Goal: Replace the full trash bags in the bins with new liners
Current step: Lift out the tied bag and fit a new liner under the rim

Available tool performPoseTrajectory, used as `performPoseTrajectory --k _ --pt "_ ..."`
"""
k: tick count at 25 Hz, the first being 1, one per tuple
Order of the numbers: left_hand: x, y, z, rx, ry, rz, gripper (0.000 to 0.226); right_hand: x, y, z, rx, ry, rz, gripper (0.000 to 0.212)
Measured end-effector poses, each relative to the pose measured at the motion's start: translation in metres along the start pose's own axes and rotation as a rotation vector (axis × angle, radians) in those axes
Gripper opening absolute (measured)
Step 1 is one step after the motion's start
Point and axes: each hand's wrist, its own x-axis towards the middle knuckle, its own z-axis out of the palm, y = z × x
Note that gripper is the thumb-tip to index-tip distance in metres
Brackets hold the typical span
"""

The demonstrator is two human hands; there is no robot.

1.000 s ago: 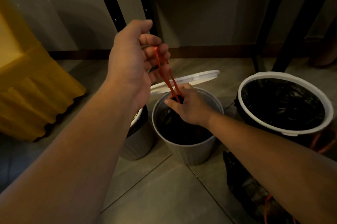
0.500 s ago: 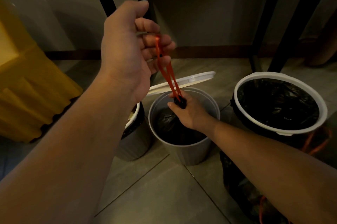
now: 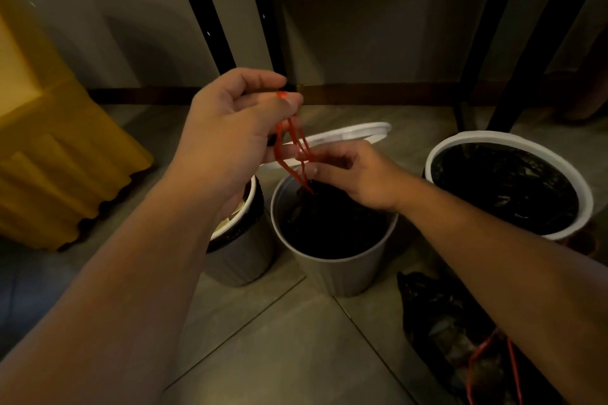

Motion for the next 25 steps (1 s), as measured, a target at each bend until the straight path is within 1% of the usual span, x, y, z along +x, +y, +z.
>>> performPoseTrajectory --k 1,3,5,7,9,10,11,13,14,15,17,18,20,21,22,23,25 --pt "-0.001 -0.004 -0.002 0.014 0.0 0.011 0.025 -0.001 -0.002 -0.001 0.024 0.018 0.001 0.032" --pt "-0.005 -0.013 -0.005 0.025 -0.025 0.029 0.031 -0.002 -0.005 -0.005 -0.016 0.076 0.002 0.02" --pt "-0.014 -0.027 -0.006 0.005 -0.034 0.031 0.046 -0.003 -0.008 -0.009 -0.039 0.143 -0.018 0.01" --pt "-0.027 -0.046 -0.005 -0.026 0.033 -0.006 0.064 -0.007 -0.013 -0.014 -0.016 0.173 -0.023 0.01" --pt "-0.04 -0.066 -0.001 -0.067 0.14 -0.106 0.073 -0.011 -0.018 -0.018 -0.002 0.183 -0.019 0.013" --pt "-0.045 -0.076 0.001 -0.072 0.189 -0.17 0.072 -0.013 -0.019 -0.018 -0.01 0.193 -0.021 0.014" --pt "-0.048 -0.084 0.002 -0.055 0.232 -0.249 0.063 -0.014 -0.021 -0.019 -0.013 0.206 -0.02 0.015" --pt "-0.055 -0.097 0.001 0.005 0.286 -0.368 0.033 -0.018 -0.027 -0.023 -0.016 0.23 -0.006 0.015" --pt "-0.06 -0.101 0.0 0.02 0.305 -0.362 0.028 -0.02 -0.031 -0.025 -0.028 0.24 0.001 0.014" --pt "-0.064 -0.101 -0.003 0.012 0.327 -0.31 0.028 -0.022 -0.035 -0.028 -0.056 0.253 0.005 0.014" --pt "-0.068 -0.091 -0.009 -0.08 0.356 -0.141 0.019 -0.025 -0.043 -0.035 -0.178 0.284 0.012 0.012" --pt "-0.067 -0.083 -0.009 -0.159 0.328 -0.066 0.014 -0.025 -0.046 -0.038 -0.27 0.308 0.014 0.012" --pt "-0.061 -0.069 -0.007 -0.344 0.213 0.045 0.009 -0.026 -0.054 -0.044 -0.446 0.344 0.014 0.013" --pt "-0.057 -0.064 -0.004 -0.401 0.154 0.084 0.009 -0.027 -0.06 -0.047 -0.489 0.341 0.02 0.012" --pt "-0.054 -0.06 0.0 -0.409 0.097 0.114 0.014 -0.027 -0.066 -0.049 -0.487 0.326 0.028 0.01" --pt "-0.05 -0.056 0.005 -0.364 0.044 0.125 0.023 -0.028 -0.072 -0.05 -0.449 0.305 0.034 0.008" --pt "-0.042 -0.055 0.013 -0.164 -0.045 0.12 0.044 -0.028 -0.081 -0.05 -0.334 0.25 0.014 0.001"
